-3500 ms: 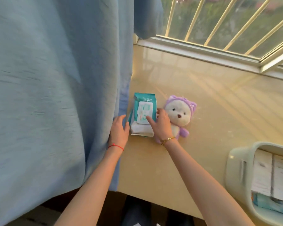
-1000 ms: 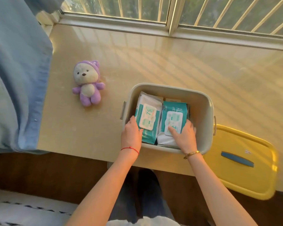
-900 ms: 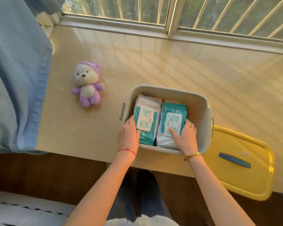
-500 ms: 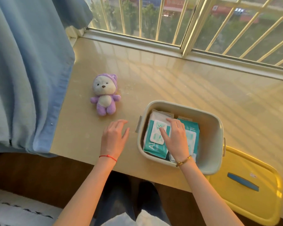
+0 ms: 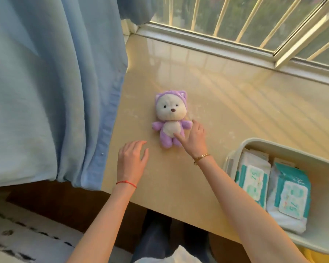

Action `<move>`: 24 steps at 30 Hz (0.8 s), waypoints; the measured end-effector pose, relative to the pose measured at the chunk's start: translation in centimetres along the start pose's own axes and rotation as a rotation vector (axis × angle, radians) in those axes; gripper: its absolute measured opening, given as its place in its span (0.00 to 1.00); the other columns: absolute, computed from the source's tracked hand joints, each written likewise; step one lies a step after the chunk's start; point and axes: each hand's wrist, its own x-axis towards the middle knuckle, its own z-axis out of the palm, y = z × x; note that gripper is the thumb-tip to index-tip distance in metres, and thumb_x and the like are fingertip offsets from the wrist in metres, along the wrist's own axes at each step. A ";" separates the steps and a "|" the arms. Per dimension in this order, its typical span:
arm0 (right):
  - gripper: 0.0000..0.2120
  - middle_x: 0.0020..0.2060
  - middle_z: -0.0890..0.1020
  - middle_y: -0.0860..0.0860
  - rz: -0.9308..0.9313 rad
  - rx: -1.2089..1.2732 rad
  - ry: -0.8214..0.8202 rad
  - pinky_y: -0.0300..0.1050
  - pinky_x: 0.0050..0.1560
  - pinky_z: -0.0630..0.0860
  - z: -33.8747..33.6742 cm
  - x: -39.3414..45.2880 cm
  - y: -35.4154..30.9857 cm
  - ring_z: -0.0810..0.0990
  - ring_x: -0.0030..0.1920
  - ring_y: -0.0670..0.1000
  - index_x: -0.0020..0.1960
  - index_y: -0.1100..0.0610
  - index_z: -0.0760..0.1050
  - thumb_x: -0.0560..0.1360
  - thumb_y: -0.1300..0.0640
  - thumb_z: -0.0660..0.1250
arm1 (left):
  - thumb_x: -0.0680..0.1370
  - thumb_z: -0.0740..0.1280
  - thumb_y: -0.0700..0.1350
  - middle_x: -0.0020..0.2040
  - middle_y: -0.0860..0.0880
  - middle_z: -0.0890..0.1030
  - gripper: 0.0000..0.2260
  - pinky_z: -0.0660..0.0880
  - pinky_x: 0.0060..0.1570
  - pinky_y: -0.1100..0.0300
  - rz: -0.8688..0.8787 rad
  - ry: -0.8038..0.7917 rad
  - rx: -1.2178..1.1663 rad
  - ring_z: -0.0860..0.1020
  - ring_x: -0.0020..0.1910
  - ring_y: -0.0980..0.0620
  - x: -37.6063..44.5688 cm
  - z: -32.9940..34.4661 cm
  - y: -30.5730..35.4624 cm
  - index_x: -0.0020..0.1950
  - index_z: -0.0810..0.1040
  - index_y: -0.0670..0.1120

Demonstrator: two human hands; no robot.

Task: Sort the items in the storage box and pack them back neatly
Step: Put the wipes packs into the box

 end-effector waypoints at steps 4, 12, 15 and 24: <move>0.45 0.62 0.70 0.60 0.124 -0.045 0.003 0.53 0.62 0.65 3.6 3.6 -1.8 0.69 0.61 0.61 0.67 0.66 0.63 0.64 0.37 0.73 | 0.74 0.69 0.42 0.49 0.47 0.82 0.10 0.74 0.50 0.52 0.010 -0.043 0.006 0.78 0.49 0.46 1.9 0.4 -3.1 0.55 0.79 0.44; 0.43 0.60 0.70 0.57 0.273 -0.025 0.065 0.51 0.63 0.64 6.4 5.1 -2.0 0.71 0.60 0.60 0.64 0.64 0.65 0.61 0.39 0.75 | 0.73 0.70 0.41 0.49 0.47 0.82 0.10 0.73 0.50 0.53 0.052 -0.095 -0.019 0.79 0.48 0.46 3.8 1.2 -5.3 0.54 0.79 0.45; 0.35 0.58 0.70 0.56 0.294 0.041 0.044 0.52 0.62 0.65 6.1 5.1 -1.9 0.72 0.59 0.59 0.61 0.61 0.67 0.63 0.44 0.75 | 0.73 0.69 0.42 0.49 0.48 0.82 0.10 0.72 0.50 0.53 0.062 -0.106 -0.018 0.78 0.48 0.46 4.0 1.2 -5.1 0.54 0.79 0.45; 0.32 0.53 0.70 0.51 0.283 0.303 0.278 0.48 0.59 0.71 -0.9 -2.7 -1.5 0.73 0.53 0.53 0.60 0.58 0.70 0.60 0.49 0.77 | 0.74 0.68 0.42 0.50 0.49 0.82 0.11 0.73 0.50 0.53 0.160 -0.087 -0.048 0.79 0.49 0.47 3.6 -1.1 -0.6 0.55 0.79 0.46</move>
